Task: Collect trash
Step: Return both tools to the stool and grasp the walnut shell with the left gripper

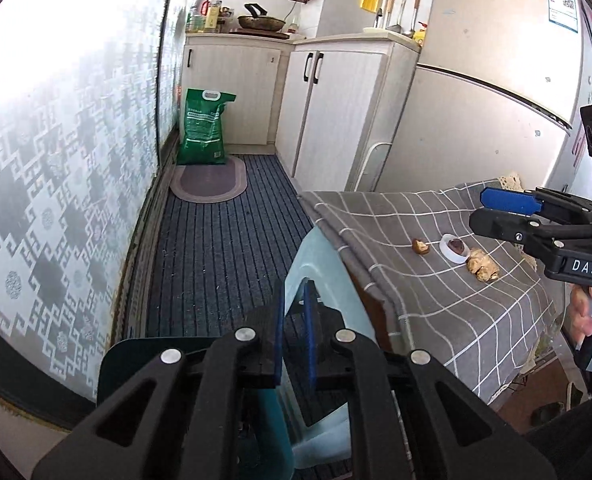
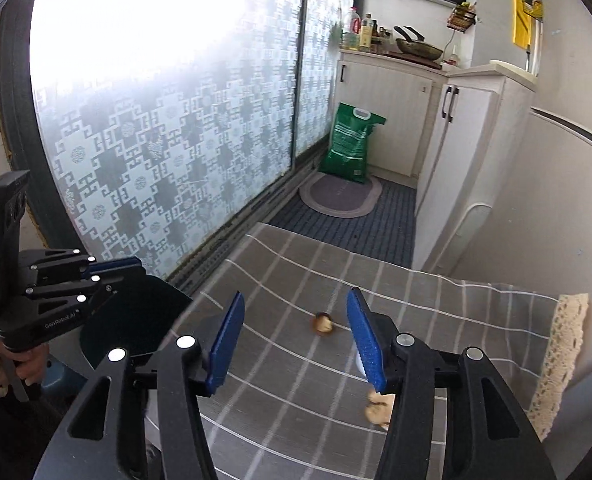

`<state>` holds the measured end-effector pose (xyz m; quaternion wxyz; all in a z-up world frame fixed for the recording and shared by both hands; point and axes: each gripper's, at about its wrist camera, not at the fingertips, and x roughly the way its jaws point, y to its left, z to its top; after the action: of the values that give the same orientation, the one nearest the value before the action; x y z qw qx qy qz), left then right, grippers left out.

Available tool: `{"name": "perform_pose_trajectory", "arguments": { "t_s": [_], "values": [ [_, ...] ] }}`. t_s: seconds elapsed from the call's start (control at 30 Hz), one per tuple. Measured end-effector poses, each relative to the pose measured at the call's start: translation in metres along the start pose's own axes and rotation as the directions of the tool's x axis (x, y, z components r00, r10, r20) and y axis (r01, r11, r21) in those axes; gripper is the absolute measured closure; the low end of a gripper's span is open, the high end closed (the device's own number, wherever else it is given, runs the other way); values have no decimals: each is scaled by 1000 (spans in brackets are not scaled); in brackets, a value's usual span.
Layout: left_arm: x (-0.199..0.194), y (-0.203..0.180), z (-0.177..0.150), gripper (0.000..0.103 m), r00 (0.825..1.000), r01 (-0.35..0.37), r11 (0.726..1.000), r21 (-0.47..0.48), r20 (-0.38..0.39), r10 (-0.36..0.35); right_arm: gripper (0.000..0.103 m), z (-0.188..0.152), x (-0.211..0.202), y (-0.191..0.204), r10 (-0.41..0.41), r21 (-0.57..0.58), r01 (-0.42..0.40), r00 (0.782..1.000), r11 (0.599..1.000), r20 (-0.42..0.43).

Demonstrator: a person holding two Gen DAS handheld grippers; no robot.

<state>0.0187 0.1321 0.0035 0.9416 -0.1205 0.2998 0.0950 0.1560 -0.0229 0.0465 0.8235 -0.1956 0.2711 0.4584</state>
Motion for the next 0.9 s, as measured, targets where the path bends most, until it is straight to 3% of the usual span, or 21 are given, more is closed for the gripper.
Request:
{"name": "perform_pose_trajectory", "arguments": {
  "t_s": [0.2,0.33,0.53,0.63,0.9],
  "values": [
    [12,-43,13,92,998,65,995,81,9,-66,49,-22,-9,-40,-43,20,44,999,999,-29],
    [28,-73,19,87,995,100,984,145,-33,-96,49,-34,-8,-52,-38,41,40,998,998,-57],
    [55,-97,21,67,995,43,978,204,-100,-23,48,-50,0,-57,-6,56,12,994,998,-105],
    [63,-99,21,57,993,50,980,195,-118,-27,47,-53,2,-56,7,60,0,994,998,-111],
    [84,-114,26,55,990,44,979,198,-142,-15,47,-60,-2,-72,1,87,9,993,996,-119]
  ]
}}
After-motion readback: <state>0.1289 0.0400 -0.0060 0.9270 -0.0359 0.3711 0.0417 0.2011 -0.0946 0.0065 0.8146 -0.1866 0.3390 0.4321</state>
